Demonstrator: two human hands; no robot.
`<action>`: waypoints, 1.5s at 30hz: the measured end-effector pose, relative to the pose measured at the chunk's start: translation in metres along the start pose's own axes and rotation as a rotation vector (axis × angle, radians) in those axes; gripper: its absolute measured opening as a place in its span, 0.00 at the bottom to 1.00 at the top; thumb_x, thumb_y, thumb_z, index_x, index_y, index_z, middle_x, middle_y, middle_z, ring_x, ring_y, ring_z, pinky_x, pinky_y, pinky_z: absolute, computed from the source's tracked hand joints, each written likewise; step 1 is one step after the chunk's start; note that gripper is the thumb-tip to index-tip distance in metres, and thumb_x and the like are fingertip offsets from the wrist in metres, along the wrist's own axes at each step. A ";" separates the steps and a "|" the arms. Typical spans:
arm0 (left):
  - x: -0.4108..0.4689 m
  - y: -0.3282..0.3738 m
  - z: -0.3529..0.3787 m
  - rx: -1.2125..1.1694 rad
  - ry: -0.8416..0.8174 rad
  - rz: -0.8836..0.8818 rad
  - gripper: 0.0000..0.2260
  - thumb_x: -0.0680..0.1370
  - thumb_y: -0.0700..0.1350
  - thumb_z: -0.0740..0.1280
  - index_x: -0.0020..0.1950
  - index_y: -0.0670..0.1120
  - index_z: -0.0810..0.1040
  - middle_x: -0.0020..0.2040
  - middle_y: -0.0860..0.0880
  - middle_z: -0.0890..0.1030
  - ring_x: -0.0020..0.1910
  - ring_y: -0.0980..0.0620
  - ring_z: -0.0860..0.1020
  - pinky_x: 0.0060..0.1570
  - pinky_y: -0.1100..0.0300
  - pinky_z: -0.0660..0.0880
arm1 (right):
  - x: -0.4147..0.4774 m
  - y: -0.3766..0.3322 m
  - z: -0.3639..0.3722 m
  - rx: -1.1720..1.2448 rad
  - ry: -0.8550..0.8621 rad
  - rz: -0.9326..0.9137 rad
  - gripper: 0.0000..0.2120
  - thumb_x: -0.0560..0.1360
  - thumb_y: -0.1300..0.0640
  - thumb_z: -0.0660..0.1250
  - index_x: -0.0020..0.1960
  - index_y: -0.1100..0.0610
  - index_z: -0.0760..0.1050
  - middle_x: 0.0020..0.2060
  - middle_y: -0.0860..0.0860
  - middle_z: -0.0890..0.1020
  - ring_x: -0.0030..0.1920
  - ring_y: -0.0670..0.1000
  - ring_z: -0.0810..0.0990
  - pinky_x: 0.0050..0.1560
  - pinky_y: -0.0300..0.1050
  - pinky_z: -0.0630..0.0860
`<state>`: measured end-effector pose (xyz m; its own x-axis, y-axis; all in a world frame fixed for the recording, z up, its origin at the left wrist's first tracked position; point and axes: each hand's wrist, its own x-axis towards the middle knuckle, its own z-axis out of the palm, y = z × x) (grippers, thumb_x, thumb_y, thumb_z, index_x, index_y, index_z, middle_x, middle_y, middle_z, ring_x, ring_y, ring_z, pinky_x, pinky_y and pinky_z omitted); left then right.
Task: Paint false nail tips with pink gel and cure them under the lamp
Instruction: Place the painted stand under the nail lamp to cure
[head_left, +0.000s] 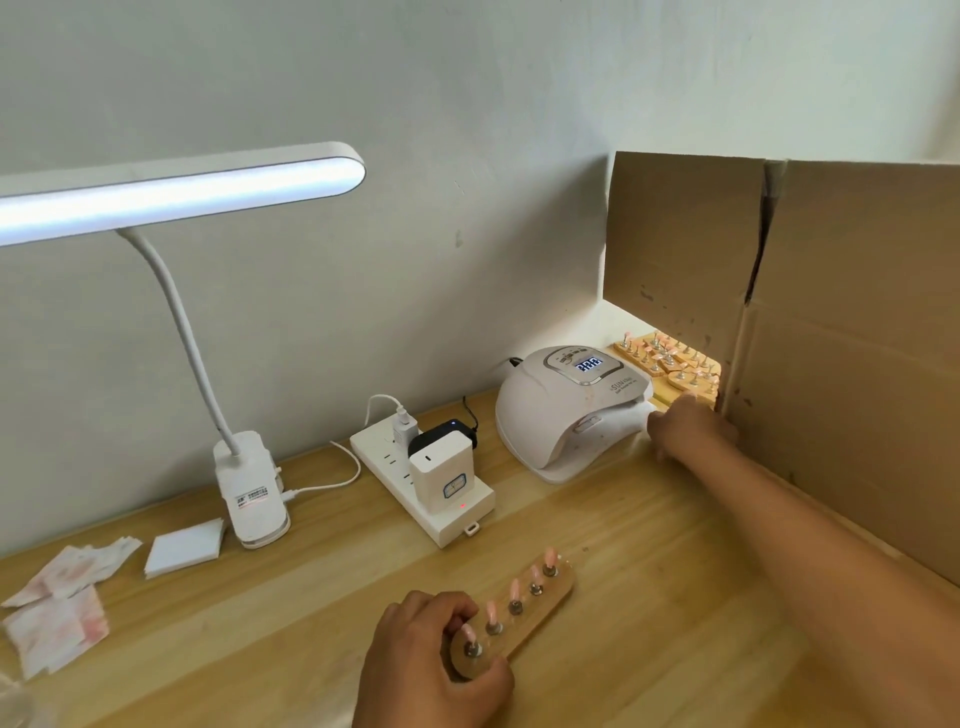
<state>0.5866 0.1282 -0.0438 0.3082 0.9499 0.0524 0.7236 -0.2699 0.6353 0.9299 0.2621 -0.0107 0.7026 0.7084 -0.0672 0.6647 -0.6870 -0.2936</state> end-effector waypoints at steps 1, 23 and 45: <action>-0.002 0.000 0.002 -0.009 0.019 0.003 0.13 0.68 0.56 0.73 0.50 0.65 0.74 0.47 0.60 0.73 0.50 0.63 0.69 0.44 0.75 0.64 | -0.015 0.006 -0.001 0.027 0.052 -0.089 0.22 0.83 0.50 0.56 0.73 0.60 0.64 0.54 0.57 0.81 0.53 0.58 0.80 0.48 0.48 0.74; -0.021 0.007 0.008 0.071 0.132 0.051 0.29 0.70 0.65 0.68 0.69 0.63 0.65 0.51 0.66 0.66 0.56 0.62 0.66 0.59 0.67 0.63 | -0.110 0.066 -0.013 0.278 -0.295 -0.621 0.16 0.67 0.55 0.80 0.50 0.43 0.79 0.48 0.44 0.80 0.45 0.41 0.77 0.39 0.37 0.72; -0.011 0.004 0.010 0.232 0.101 0.050 0.36 0.59 0.74 0.49 0.67 0.70 0.60 0.56 0.68 0.63 0.59 0.68 0.62 0.55 0.76 0.55 | -0.047 -0.016 0.036 0.804 -0.094 -0.364 0.16 0.74 0.68 0.69 0.57 0.57 0.70 0.48 0.53 0.85 0.35 0.48 0.76 0.36 0.39 0.68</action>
<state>0.5923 0.1156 -0.0494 0.2924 0.9423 0.1630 0.8351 -0.3347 0.4365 0.8768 0.2457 -0.0375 0.4353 0.8955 0.0930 0.4384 -0.1206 -0.8906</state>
